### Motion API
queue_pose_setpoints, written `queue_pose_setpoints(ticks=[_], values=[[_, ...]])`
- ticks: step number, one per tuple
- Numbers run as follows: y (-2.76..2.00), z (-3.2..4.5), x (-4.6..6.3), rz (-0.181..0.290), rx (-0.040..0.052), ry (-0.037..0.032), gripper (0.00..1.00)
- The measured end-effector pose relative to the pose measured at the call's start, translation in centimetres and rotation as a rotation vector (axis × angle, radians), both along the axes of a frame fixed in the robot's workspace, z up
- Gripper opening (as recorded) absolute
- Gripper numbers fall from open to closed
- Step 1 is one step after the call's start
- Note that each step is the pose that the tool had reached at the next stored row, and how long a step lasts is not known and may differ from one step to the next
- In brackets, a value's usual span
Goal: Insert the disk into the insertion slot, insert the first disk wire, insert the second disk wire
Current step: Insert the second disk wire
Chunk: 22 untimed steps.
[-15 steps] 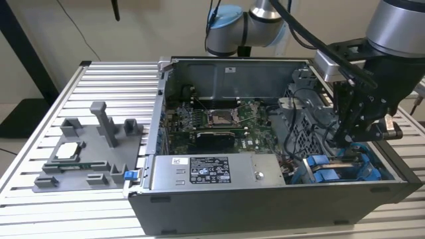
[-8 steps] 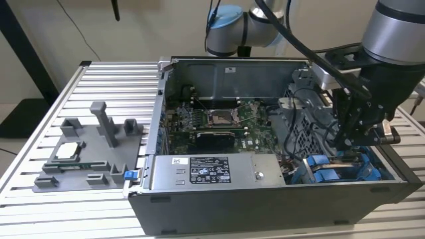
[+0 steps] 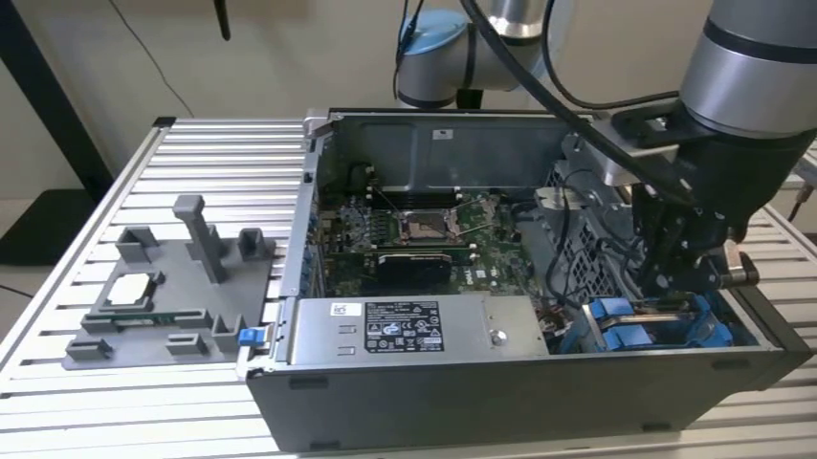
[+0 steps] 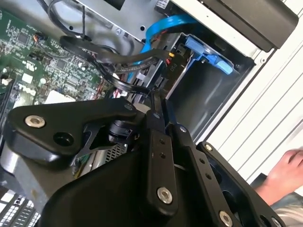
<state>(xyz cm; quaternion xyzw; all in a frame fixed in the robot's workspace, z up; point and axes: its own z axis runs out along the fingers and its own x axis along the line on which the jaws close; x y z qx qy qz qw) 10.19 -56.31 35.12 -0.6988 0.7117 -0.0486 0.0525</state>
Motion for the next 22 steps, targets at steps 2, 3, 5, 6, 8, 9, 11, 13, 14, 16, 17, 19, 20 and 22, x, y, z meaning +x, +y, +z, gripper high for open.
queue_pose_setpoints(ticks=[2,3,5,6,8,9,11,13,14,16,17,19,20,22], values=[[-0.03,-0.25,0.01,0.0,0.0,-0.0066,0.0],[-0.04,-0.36,0.0,0.0,0.0,-0.0105,0.0],[-0.04,-0.49,0.01,0.001,-0.0002,-0.0163,0.0],[-0.04,-0.51,0.02,0.001,-0.0002,-0.0174,0.0],[-0.05,-0.55,0.01,0.001,-0.0001,-0.0185,0.0],[-0.05,-0.57,0.02,0.001,0.0001,-0.0189,0.0],[-0.05,-0.6,0.07,0.001,0.0001,-0.0191,0.0],[-0.05,-0.64,0.12,0.001,0.0002,-0.0195,0.0],[-0.04,-0.66,0.14,0.001,0.0003,-0.0198,0.0],[-0.05,-0.7,0.17,0.001,0.0006,-0.0207,0.0],[-0.05,-0.72,0.18,0.001,0.0006,-0.0211,0.0],[-0.04,-0.81,0.22,0.001,0.001,-0.0217,0.0],[-0.04,-0.84,0.24,0.001,0.0008,-0.0219,0.0],[-0.04,-0.9,0.28,0.001,0.0007,-0.0224,0.0]])
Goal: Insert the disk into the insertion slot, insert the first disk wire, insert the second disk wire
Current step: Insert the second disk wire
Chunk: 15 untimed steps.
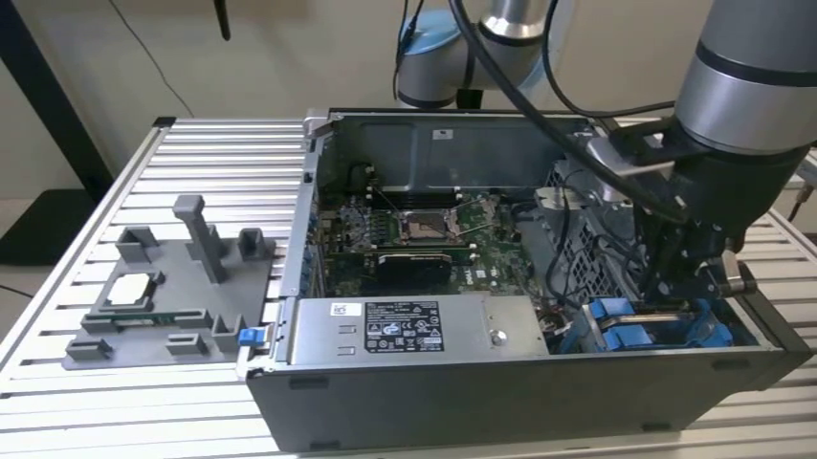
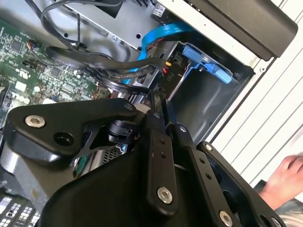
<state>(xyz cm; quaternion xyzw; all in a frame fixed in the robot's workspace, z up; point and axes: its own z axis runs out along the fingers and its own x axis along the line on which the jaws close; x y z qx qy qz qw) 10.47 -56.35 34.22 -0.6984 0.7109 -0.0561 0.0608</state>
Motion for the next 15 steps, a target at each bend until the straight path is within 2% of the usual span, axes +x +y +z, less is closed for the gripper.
queue_pose_setpoints(ticks=[11,15], values=[[0.01,-0.58,0.04,0.0,0.0,-0.0017,0.0],[0.06,-0.58,0.04,-0.002,0.0,-0.0016,0.0]])
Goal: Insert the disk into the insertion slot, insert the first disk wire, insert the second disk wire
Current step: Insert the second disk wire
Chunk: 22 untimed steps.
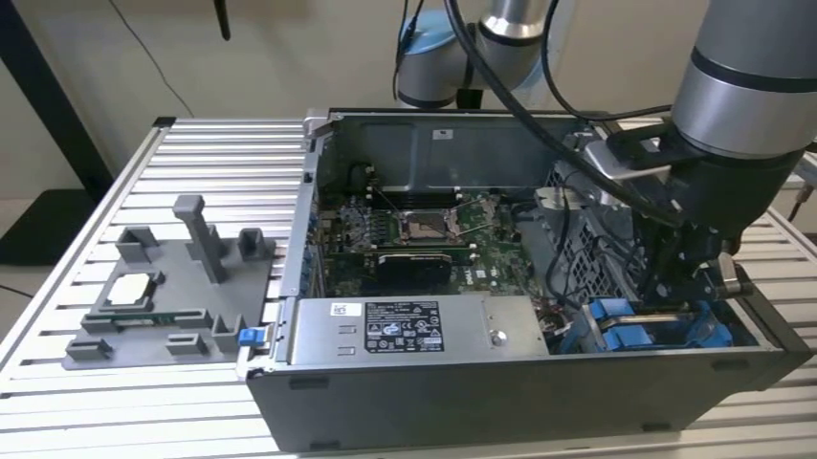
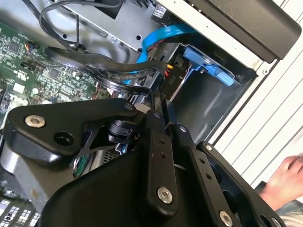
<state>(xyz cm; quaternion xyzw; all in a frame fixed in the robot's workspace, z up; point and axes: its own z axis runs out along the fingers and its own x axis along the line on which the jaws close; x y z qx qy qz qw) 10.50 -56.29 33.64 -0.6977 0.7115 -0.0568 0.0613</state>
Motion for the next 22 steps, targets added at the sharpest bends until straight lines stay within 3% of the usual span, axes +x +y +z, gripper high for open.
queue_pose_setpoints(ticks=[15,22], values=[[0.03,0.41,0.0,-0.018,0.0005,-0.0001,0.0],[0.15,0.41,0.0,-0.018,0.0013,-0.0041,0.0]])
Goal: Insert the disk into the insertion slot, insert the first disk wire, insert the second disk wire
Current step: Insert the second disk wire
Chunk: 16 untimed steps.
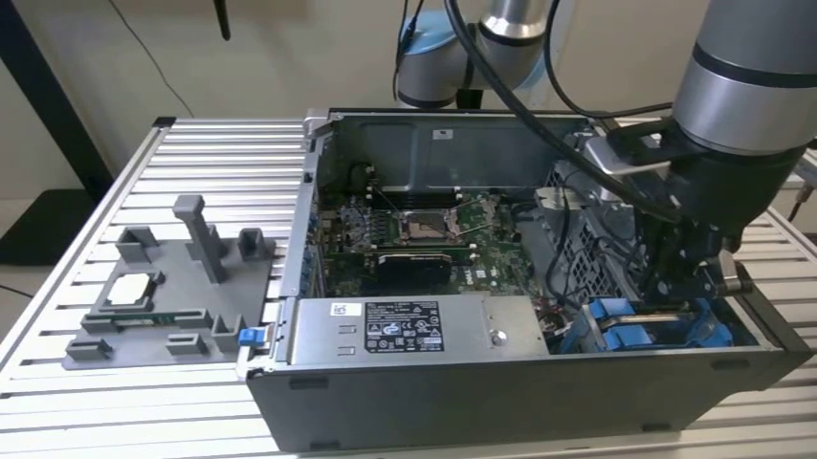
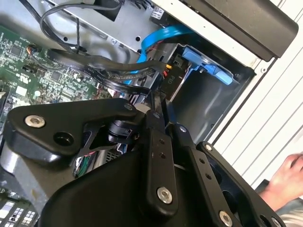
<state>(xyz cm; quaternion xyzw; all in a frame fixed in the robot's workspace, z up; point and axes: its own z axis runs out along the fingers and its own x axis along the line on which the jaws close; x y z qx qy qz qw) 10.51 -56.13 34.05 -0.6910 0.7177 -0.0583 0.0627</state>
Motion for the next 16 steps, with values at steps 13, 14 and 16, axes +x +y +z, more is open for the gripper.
queue_pose_setpoints(ticks=[13,14,16], values=[[0.01,-0.63,0.0,0.0,-0.0002,-0.0026,0.0],[0.02,-0.72,0.0,0.0,-0.0006,-0.0025,0.0],[0.01,-0.82,0.0,0.0,-0.0012,-0.0024,0.0]])
